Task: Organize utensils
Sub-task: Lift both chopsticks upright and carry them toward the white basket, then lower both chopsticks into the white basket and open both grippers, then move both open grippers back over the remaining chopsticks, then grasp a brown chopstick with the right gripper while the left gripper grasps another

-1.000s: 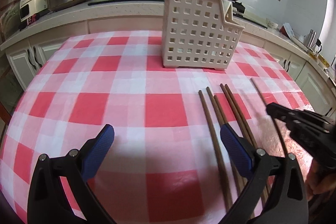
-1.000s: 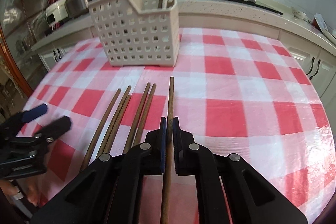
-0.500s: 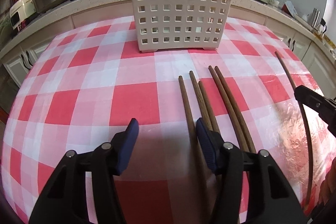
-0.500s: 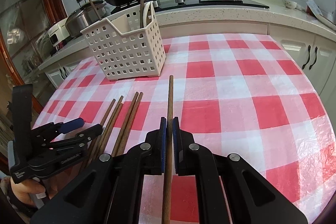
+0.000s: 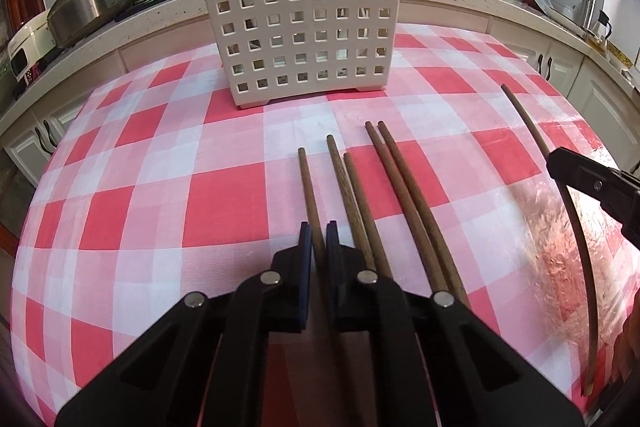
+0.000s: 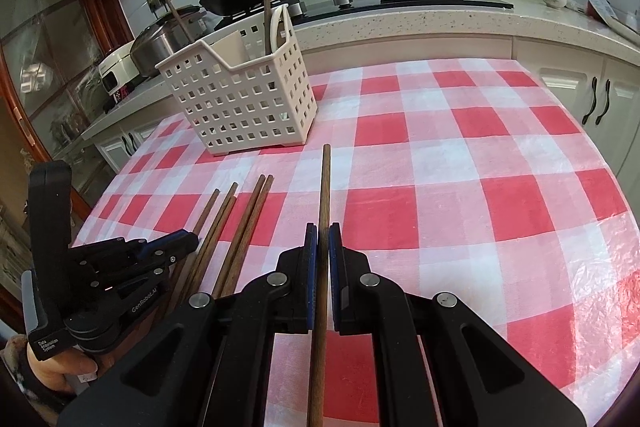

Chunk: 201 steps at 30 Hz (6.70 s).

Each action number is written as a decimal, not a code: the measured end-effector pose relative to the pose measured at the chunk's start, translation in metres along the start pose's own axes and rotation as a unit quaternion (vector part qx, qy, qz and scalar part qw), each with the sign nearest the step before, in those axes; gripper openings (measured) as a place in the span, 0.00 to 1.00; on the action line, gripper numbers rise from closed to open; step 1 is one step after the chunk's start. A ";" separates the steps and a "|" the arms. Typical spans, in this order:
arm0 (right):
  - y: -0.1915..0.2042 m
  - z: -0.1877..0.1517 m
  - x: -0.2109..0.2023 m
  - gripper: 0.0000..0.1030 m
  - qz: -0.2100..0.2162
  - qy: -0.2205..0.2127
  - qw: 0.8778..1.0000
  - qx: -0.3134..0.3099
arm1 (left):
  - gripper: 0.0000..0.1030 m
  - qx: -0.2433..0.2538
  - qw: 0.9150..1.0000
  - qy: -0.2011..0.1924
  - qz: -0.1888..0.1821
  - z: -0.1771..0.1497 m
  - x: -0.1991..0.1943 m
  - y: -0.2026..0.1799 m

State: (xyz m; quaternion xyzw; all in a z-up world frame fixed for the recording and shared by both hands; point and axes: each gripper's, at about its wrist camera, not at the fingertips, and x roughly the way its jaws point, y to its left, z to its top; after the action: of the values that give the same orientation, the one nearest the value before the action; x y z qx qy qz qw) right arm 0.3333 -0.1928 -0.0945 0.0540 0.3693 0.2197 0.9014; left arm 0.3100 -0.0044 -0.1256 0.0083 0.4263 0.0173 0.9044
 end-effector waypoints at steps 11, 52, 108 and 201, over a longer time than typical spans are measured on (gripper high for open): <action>0.013 0.003 -0.008 0.06 0.003 -0.014 1.000 -0.015 | 0.06 -0.022 0.999 -0.038 -0.027 0.006 -0.028 0.015; 0.093 0.038 -0.095 0.06 0.009 -0.129 0.986 -0.103 | 0.05 -0.035 0.977 -0.206 -0.051 0.010 -0.182 0.041; 0.102 0.225 0.003 0.06 0.019 -0.154 0.979 -0.134 | 0.05 -0.049 0.961 -0.271 -0.041 0.257 -0.130 0.080; 0.080 0.002 0.074 0.19 -0.076 0.079 0.993 -0.048 | 0.95 -0.103 0.990 -0.096 -0.012 -0.043 -0.063 0.116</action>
State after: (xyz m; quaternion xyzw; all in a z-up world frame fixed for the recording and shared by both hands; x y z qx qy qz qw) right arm 0.3524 -0.0883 -0.1198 -0.0352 0.4313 0.1716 0.8850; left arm 0.2336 0.1086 -0.1011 -0.0887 0.3334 0.0495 0.9373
